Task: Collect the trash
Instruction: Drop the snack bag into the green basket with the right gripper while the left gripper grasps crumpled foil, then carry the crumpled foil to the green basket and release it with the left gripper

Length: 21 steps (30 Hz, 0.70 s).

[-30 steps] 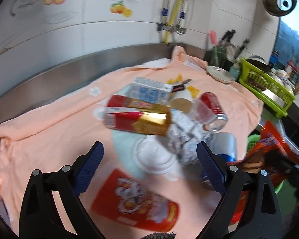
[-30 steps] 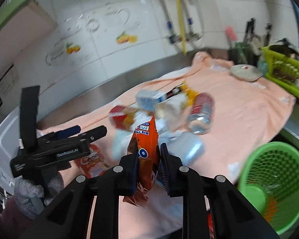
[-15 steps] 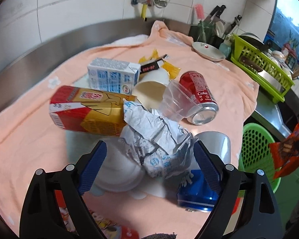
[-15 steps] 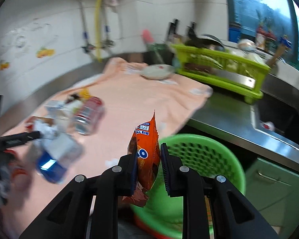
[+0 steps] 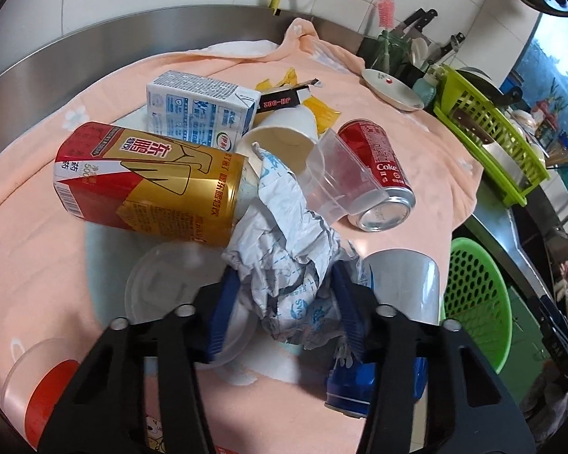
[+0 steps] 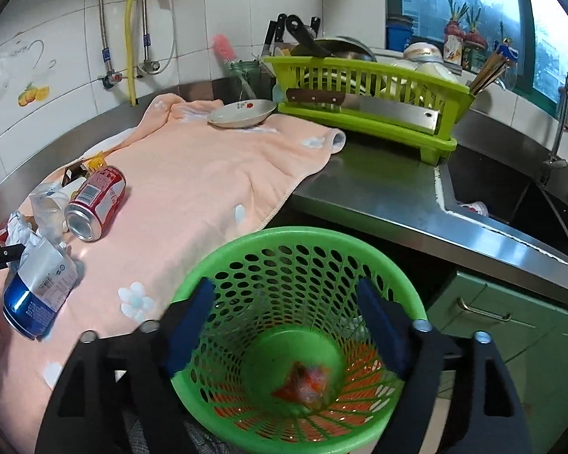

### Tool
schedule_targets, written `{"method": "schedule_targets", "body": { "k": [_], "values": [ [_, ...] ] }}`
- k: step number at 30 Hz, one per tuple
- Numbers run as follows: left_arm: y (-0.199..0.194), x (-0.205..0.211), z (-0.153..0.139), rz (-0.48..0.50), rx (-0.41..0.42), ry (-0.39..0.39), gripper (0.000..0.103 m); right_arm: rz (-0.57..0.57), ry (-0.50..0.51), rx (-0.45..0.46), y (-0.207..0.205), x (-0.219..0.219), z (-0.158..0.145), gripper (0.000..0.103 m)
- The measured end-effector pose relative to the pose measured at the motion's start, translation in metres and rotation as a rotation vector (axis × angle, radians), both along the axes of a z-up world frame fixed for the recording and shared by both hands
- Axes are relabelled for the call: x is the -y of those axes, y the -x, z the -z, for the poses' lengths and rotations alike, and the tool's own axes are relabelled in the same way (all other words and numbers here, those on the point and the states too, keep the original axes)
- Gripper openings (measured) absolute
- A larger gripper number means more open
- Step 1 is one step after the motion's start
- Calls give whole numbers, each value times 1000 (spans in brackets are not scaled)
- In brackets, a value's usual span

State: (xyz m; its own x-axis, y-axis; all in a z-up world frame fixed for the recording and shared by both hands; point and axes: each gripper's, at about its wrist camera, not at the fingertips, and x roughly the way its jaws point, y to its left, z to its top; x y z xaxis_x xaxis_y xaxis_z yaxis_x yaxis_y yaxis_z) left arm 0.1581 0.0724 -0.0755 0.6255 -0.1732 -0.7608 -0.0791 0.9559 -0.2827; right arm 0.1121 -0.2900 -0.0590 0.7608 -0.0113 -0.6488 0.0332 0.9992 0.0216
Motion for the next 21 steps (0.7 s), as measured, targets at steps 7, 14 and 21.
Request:
{"method": "schedule_targets", "body": {
  "k": [7, 14, 21],
  "values": [
    [16, -8, -20, -28, 64, -13, 31, -1, -17, 18, 8, -4, -3, 85],
    [34, -16, -56, -44, 150, -27, 29, 25, -45, 23, 19, 1, -3, 86],
    [53, 13, -102, 48, 267, 0, 29, 79, -53, 52, 36, 20, -11, 90]
  ]
}}
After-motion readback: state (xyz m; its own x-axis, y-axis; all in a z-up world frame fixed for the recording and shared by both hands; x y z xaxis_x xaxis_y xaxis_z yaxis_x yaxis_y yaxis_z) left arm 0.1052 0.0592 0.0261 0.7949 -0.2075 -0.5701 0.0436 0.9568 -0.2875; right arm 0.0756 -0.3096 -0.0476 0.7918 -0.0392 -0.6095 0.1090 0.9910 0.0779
